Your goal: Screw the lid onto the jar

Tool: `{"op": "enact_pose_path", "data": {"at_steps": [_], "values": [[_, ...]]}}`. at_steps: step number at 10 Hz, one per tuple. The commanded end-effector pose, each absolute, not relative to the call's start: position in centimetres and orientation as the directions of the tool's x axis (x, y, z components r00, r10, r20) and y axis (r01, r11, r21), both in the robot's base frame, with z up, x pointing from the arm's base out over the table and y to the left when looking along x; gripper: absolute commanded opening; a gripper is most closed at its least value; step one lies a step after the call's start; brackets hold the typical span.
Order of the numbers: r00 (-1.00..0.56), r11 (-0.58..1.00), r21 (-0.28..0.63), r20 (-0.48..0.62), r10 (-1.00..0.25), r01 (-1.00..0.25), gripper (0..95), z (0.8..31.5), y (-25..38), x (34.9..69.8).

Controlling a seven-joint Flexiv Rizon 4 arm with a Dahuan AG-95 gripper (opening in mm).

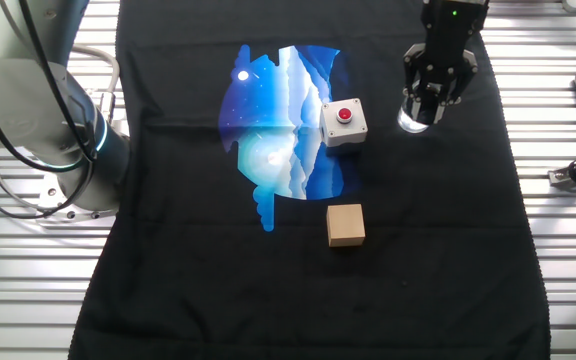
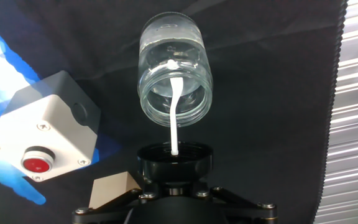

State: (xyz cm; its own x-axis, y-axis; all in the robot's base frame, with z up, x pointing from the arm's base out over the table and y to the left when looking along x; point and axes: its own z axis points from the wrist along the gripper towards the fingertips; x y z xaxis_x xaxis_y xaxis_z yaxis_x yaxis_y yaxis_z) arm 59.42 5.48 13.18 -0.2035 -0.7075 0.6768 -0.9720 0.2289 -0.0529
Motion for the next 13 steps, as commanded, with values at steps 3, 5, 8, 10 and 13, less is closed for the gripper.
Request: {"op": "enact_pose_path", "data": {"at_steps": [3, 5, 8, 10, 13], "values": [[-0.204, 0.232, -0.05, 0.677, -0.708, -0.971, 0.0, 13.02, 5.76, 59.56], [-0.205, 0.233, -0.05, 0.678, -0.706, -0.971, 0.0, 13.02, 5.79, 59.58], [-0.206, 0.236, -0.049, 0.679, -0.705, -0.97, 0.0, 12.95, 5.94, 59.67], [-0.205, 0.236, -0.049, 0.682, -0.702, -0.971, 0.0, 12.97, 5.99, 59.7], [-0.208, 0.24, -0.051, 0.687, -0.697, -0.97, 0.0, 12.97, 6.01, 59.72]]}}
